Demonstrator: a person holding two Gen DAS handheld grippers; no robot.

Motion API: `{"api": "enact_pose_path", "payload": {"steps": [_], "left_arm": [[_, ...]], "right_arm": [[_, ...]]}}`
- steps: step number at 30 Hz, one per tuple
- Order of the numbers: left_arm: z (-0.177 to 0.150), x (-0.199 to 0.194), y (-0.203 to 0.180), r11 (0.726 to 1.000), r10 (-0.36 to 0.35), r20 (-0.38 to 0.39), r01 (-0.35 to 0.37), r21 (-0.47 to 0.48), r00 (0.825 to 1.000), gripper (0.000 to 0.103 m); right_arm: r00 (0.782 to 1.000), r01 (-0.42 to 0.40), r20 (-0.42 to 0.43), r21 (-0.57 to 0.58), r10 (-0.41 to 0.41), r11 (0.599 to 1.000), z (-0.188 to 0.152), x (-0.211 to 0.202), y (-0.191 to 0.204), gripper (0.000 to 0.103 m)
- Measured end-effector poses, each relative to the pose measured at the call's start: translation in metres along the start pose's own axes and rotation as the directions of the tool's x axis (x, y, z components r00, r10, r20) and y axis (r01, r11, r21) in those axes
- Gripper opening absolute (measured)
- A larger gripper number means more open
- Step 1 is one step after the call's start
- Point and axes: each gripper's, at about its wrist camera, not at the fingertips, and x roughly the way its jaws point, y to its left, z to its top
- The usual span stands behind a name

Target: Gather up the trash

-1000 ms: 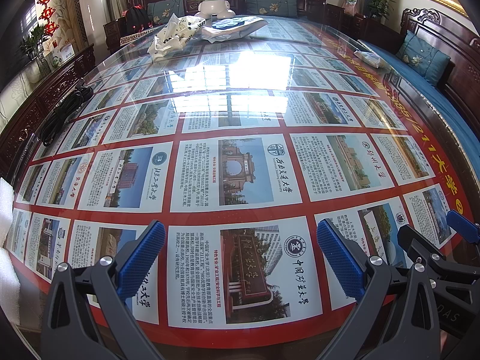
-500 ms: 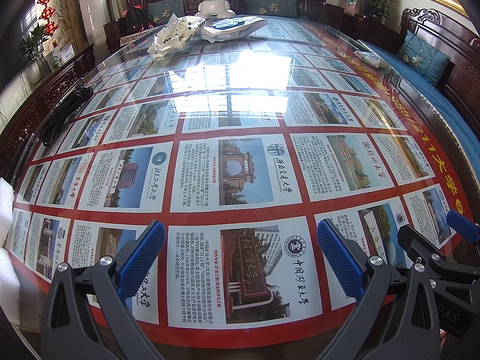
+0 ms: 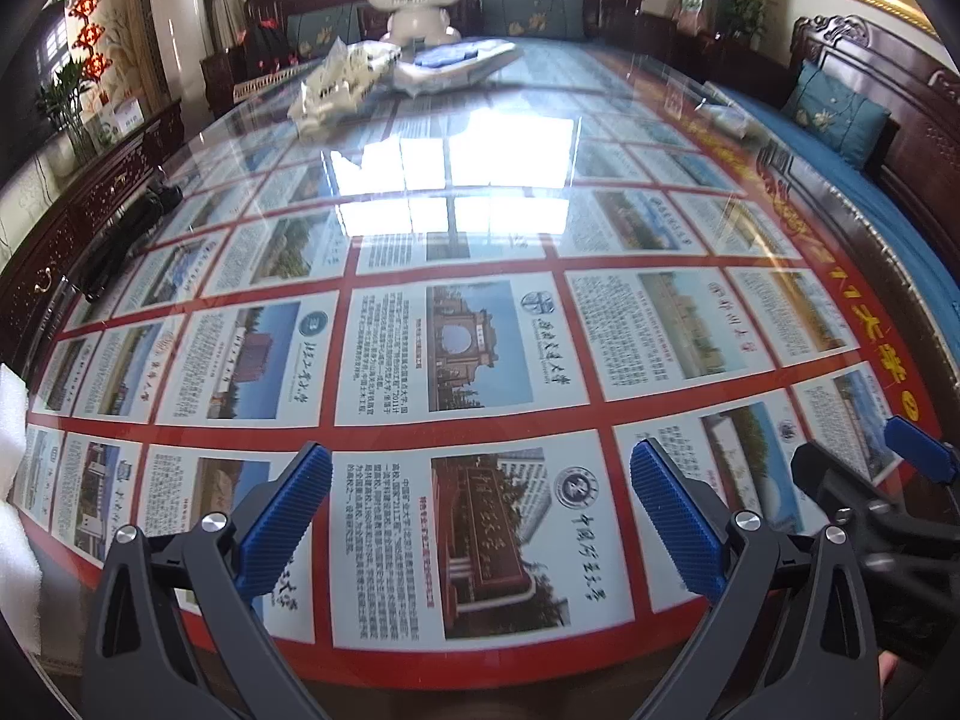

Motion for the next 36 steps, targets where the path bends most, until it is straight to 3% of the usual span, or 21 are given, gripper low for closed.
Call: {"api": "enact_pose_path", "payload": {"steps": [3, 9, 13, 16, 19, 28, 36], "left_arm": [[-0.012, -0.040, -0.006, 0.999, -0.025, 0.104, 0.021, 0.035, 0.994, 0.099], [-0.038, -0.095, -0.018, 0.994, 0.000, 0.179, -0.018, 0.105, 0.984, 0.099], [-0.049, -0.114, -0.016, 0.996, -0.027, 0.186, 0.011, 0.085, 0.982, 0.099], [-0.054, -0.119, -0.013, 0.997, -0.033, 0.200, 0.019, 0.076, 0.979, 0.099], [-0.058, -0.122, -0.013, 0.998, 0.004, 0.228, -0.020, 0.067, 0.974, 0.099], [-0.062, -0.113, -0.006, 0.995, 0.086, 0.168, -0.095, 0.042, 0.982, 0.099], [-0.069, -0.134, -0.015, 0.994, 0.041, 0.209, -0.060, 0.088, 0.977, 0.099]], "right_arm": [[0.996, -0.050, 0.069, 0.015, 0.049, 0.999, -0.004, -0.032, 0.001, 0.095], [0.992, 0.000, 0.127, -0.038, 0.005, 0.999, -0.017, -0.076, 0.013, 0.095], [0.990, -0.007, 0.142, -0.045, 0.013, 0.999, -0.025, -0.092, 0.015, 0.095], [0.989, -0.011, 0.146, -0.025, 0.014, 1.000, -0.029, -0.099, 0.011, 0.095], [0.991, -0.013, 0.132, -0.009, 0.014, 1.000, -0.031, -0.101, 0.006, 0.095], [0.991, 0.039, 0.129, -0.026, -0.035, 0.999, -0.042, -0.105, 0.005, 0.095], [0.990, 0.048, 0.132, -0.035, -0.043, 0.998, -0.046, -0.105, 0.007, 0.095]]}}
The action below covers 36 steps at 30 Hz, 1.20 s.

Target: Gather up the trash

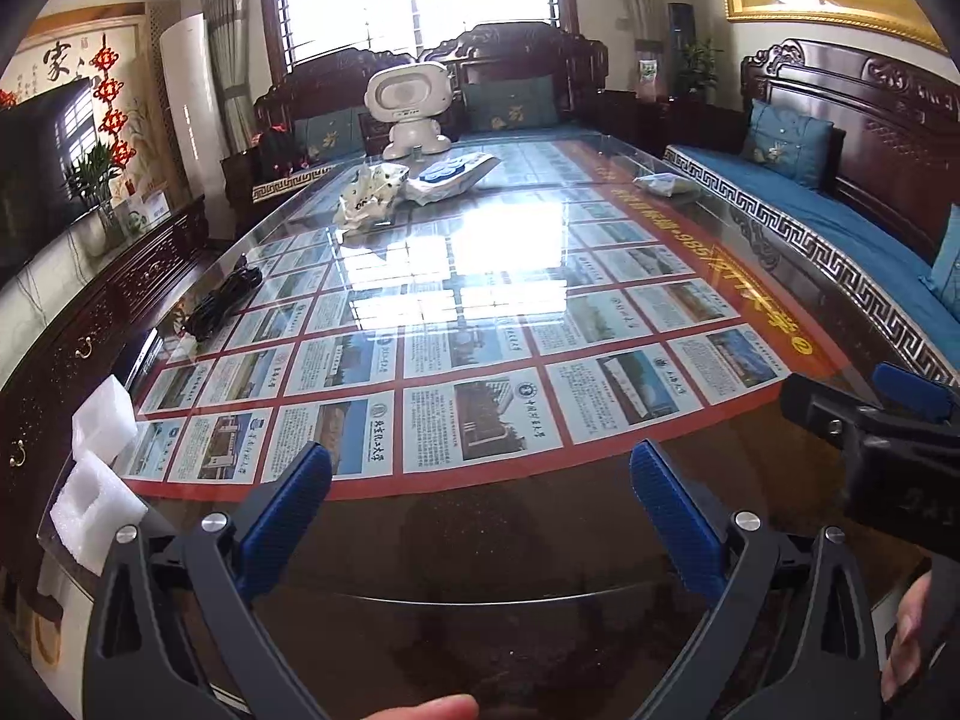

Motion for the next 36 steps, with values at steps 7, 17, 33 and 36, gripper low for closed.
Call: {"api": "enact_pose_path", "payload": {"steps": [7, 17, 33, 36], "left_arm": [[-0.001, -0.004, -0.001, 1.000, -0.010, 0.006, 0.010, 0.004, 1.000, 0.099], [-0.002, -0.005, 0.001, 1.000, -0.020, -0.006, 0.020, 0.000, 1.000, 0.099], [-0.001, -0.005, 0.003, 1.000, -0.027, -0.007, 0.027, -0.004, 1.000, 0.099], [0.000, -0.005, 0.003, 1.000, -0.030, -0.009, 0.030, -0.005, 1.000, 0.099]], "right_arm": [[1.000, 0.007, -0.006, -0.015, -0.007, 1.000, 0.000, 0.000, 0.005, 0.095], [1.000, 0.005, -0.006, -0.024, -0.006, 1.000, 0.001, 0.001, 0.007, 0.095], [1.000, 0.003, -0.004, -0.029, -0.003, 1.000, 0.000, 0.001, 0.010, 0.095], [1.000, 0.002, 0.002, -0.031, -0.002, 1.000, 0.001, 0.000, 0.010, 0.095]]}}
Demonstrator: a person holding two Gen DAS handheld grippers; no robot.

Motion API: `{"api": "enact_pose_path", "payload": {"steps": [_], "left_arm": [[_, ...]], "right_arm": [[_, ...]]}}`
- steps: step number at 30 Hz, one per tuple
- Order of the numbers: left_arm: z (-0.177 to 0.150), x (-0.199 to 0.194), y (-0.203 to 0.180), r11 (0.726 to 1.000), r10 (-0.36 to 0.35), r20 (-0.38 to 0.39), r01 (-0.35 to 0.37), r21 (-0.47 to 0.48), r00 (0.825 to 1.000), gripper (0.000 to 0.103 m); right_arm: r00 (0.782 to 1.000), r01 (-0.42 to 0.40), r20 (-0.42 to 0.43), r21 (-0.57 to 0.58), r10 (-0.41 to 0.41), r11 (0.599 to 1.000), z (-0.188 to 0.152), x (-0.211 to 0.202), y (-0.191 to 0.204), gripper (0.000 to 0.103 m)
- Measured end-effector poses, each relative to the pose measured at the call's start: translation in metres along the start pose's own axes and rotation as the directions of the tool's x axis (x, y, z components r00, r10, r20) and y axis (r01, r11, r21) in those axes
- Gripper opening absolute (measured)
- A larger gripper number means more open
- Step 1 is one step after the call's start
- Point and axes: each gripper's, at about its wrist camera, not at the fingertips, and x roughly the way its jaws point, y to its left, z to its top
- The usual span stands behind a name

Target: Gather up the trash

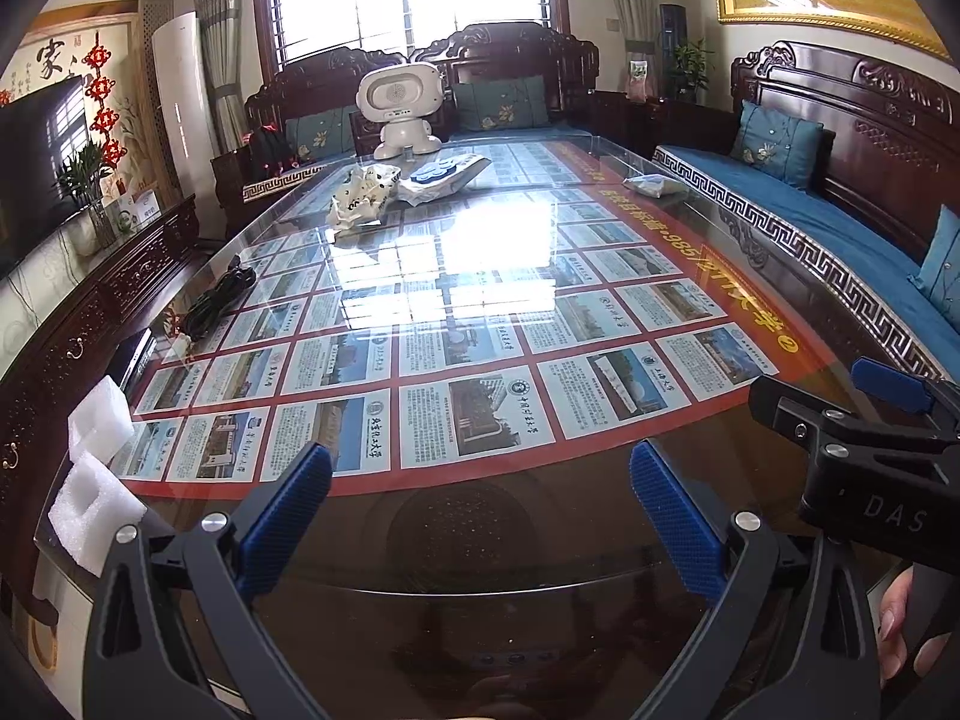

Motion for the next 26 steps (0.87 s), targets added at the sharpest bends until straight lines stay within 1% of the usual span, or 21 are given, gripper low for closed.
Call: {"api": "enact_pose_path", "payload": {"steps": [3, 5, 6, 7, 8, 10, 12, 15, 16, 18, 20, 23, 26], "left_arm": [[-0.001, 0.003, 0.002, 1.000, -0.016, -0.020, 0.016, -0.012, 1.000, 0.099], [-0.002, 0.006, 0.005, 0.998, -0.053, -0.037, 0.051, -0.035, 0.998, 0.099], [-0.003, 0.007, 0.008, 0.996, -0.078, -0.036, 0.076, -0.055, 0.996, 0.099], [-0.004, 0.008, 0.009, 0.994, -0.087, -0.031, 0.085, -0.070, 0.996, 0.099], [-0.005, 0.008, 0.010, 0.994, -0.081, -0.014, 0.080, -0.073, 0.997, 0.099], [-0.007, 0.008, 0.012, 0.996, -0.035, 0.013, 0.036, -0.086, 0.999, 0.099], [-0.007, 0.011, 0.016, 0.994, -0.057, 0.006, 0.057, -0.098, 0.998, 0.099], [-0.006, 0.012, 0.015, 0.997, -0.024, 0.013, 0.024, -0.079, 1.000, 0.099], [-0.006, 0.013, 0.014, 0.997, -0.016, 0.005, 0.016, -0.069, 1.000, 0.099], [-0.005, 0.017, 0.014, 0.998, -0.008, -0.040, 0.005, -0.070, 0.999, 0.099], [-0.005, 0.018, 0.012, 0.998, 0.020, -0.058, -0.024, -0.059, 0.998, 0.099], [-0.005, 0.015, 0.010, 0.998, 0.046, -0.038, -0.047, -0.031, 0.998, 0.099], [-0.005, 0.013, 0.009, 0.999, 0.038, -0.034, -0.039, -0.026, 0.999, 0.099]], "right_arm": [[1.000, 0.004, 0.003, 0.000, -0.004, 1.000, 0.001, -0.001, 0.000, 0.095], [1.000, 0.004, 0.003, 0.002, -0.004, 1.000, 0.001, -0.001, 0.000, 0.095], [1.000, 0.006, 0.003, 0.003, -0.006, 1.000, 0.001, -0.001, -0.001, 0.095], [1.000, 0.006, 0.002, 0.004, -0.006, 1.000, 0.000, -0.001, -0.001, 0.095], [1.000, 0.003, 0.002, 0.009, -0.004, 1.000, 0.000, -0.001, -0.002, 0.095], [1.000, 0.007, -0.002, 0.021, -0.007, 1.000, 0.001, -0.001, -0.004, 0.095], [1.000, 0.012, -0.001, 0.025, -0.012, 1.000, 0.001, -0.001, -0.006, 0.095], [1.000, 0.014, 0.007, 0.030, -0.014, 0.999, 0.002, -0.003, -0.008, 0.095], [1.000, 0.016, 0.010, 0.034, -0.016, 0.999, 0.002, -0.004, -0.008, 0.095], [1.000, 0.015, 0.015, 0.042, -0.015, 0.999, 0.003, -0.005, -0.010, 0.095], [1.000, 0.012, 0.017, 0.050, -0.013, 0.999, 0.003, -0.005, -0.012, 0.095], [1.000, 0.017, 0.013, 0.050, -0.017, 0.999, 0.003, -0.005, -0.013, 0.095], [1.000, 0.017, 0.007, 0.052, -0.017, 0.999, 0.002, -0.003, -0.013, 0.095]]}}
